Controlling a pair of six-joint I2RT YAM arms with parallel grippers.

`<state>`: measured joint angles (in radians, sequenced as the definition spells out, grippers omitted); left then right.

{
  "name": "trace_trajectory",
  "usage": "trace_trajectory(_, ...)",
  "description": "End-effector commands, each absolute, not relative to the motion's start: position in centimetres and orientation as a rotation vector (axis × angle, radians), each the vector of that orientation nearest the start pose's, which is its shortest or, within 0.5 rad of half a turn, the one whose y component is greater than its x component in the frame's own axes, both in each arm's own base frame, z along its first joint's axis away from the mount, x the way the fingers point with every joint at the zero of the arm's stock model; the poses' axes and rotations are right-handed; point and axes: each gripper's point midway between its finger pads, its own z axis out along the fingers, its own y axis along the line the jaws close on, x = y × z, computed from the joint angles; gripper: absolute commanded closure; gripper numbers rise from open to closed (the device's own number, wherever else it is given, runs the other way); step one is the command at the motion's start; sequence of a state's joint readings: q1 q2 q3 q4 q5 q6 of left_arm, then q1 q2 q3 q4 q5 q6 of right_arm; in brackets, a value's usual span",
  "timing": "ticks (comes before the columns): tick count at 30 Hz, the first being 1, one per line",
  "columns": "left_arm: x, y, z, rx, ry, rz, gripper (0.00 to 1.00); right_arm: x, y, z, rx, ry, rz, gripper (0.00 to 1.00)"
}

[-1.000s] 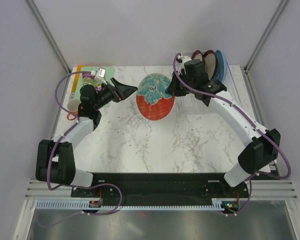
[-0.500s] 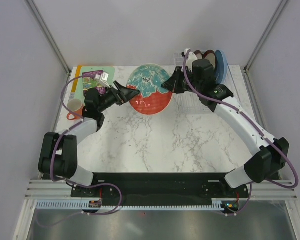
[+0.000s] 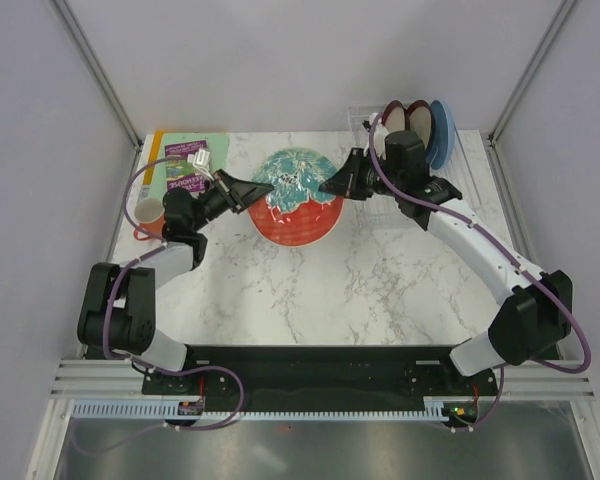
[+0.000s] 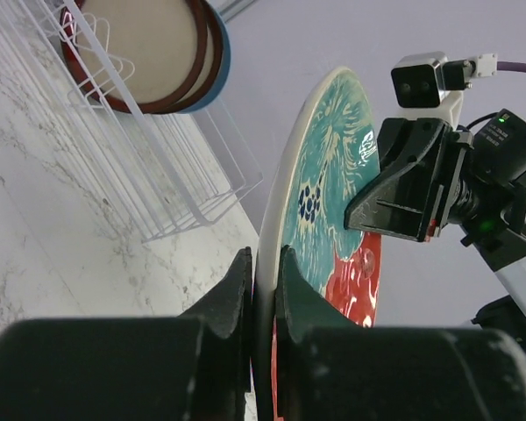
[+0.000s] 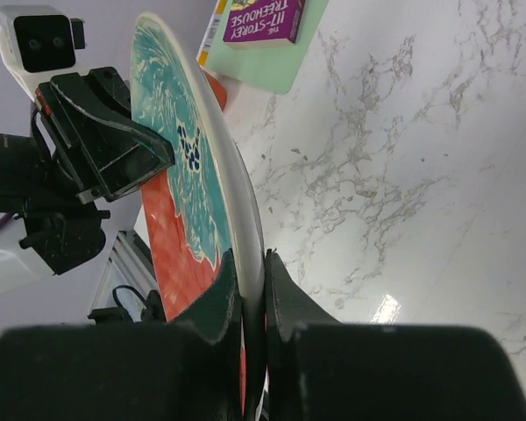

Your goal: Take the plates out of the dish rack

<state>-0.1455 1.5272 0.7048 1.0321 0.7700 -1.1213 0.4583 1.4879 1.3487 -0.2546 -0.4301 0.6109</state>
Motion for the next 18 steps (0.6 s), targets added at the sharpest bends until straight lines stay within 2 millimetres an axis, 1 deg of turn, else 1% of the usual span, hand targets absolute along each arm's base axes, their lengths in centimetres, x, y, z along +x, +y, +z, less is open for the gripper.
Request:
trace_trajectory(1,36.3,-20.8,22.6,-0.018,1.731,-1.437,0.98,37.2,30.0,35.5,-0.218,1.8,1.168,0.73)
trace_trajectory(2,36.9,-20.4,21.7,-0.069,1.779,-1.391,0.98,37.5,30.0,35.7,-0.216,1.797,1.163,0.53)
trace_trajectory(3,37.3,-20.1,21.4,-0.086,1.8,-1.365,0.98,38.1,29.6,35.2,-0.2,1.812,1.149,0.31)
trace_trajectory(4,38.1,-19.9,21.9,-0.073,1.797,-1.324,0.98,38.6,29.2,35.2,-0.188,1.813,1.143,0.25)
trace_trajectory(5,38.5,-19.5,20.8,-0.123,1.86,-1.289,0.98,39.3,28.6,35.0,-0.162,1.818,1.121,0.23)
trace_trajectory(6,39.1,-19.3,20.8,-0.135,1.877,-1.262,0.98,40.2,27.3,34.7,-0.123,1.829,1.093,0.2)
trace_trajectory(7,40.2,-19.0,21.9,-0.119,1.873,-1.22,0.98,40.8,26.4,34.6,-0.1,1.831,1.072,0.16)
trace_trajectory(8,41.1,-18.4,21.7,-0.146,1.889,-1.18,0.98,41.4,25.6,34.7,-0.075,1.828,1.056,0.13)
trace_trajectory(9,41.6,-18.1,20.9,-0.171,1.932,-1.159,0.98,42.2,24.0,34.5,-0.04,1.832,1.029,0.12)
trace_trajectory(10,42.6,-17.9,22.1,-0.154,1.91,-1.14,0.98,42.6,23.2,34.9,-0.046,1.821,1.003,0.12)
trace_trajectory(11,43.5,-17.5,22.2,-0.174,1.914,-1.109,0.98,42.9,22.6,35.1,-0.042,1.82,0.982,0.11)
trace_trajectory(12,44.4,-16.9,20.8,-0.218,1.962,-1.084,0.98,43.5,21.1,34.7,-0.002,1.838,0.925,0.1)
trace_trajectory(13,45.7,-16.6,22.0,-0.222,1.936,-1.08,0.98,43.8,20.5,35.1,0.001,1.832,0.897,0.1)
trace_trajectory(14,46.4,-16.2,22.1,-0.234,1.935,-1.08,0.98,44.0,19.9,35.0,-0.003,1.835,0.865,0.09)
trace_trajectory(15,47.5,-16.0,20.7,-0.258,1.964,-1.078,0.98,44.2,18.8,35.0,0.018,1.842,0.832,0.09)
trace_trajectory(16,48.7,-15.9,21.8,-0.254,1.946,-1.074,0.98,44.3,18.5,34.9,0.017,1.846,0.819,0.09)
trace_trajectory(18,50.3,-15.4,21.1,-0.276,1.962,-1.055,0.98,44.2,17.6,34.7,0.016,1.85,0.785,0.09)
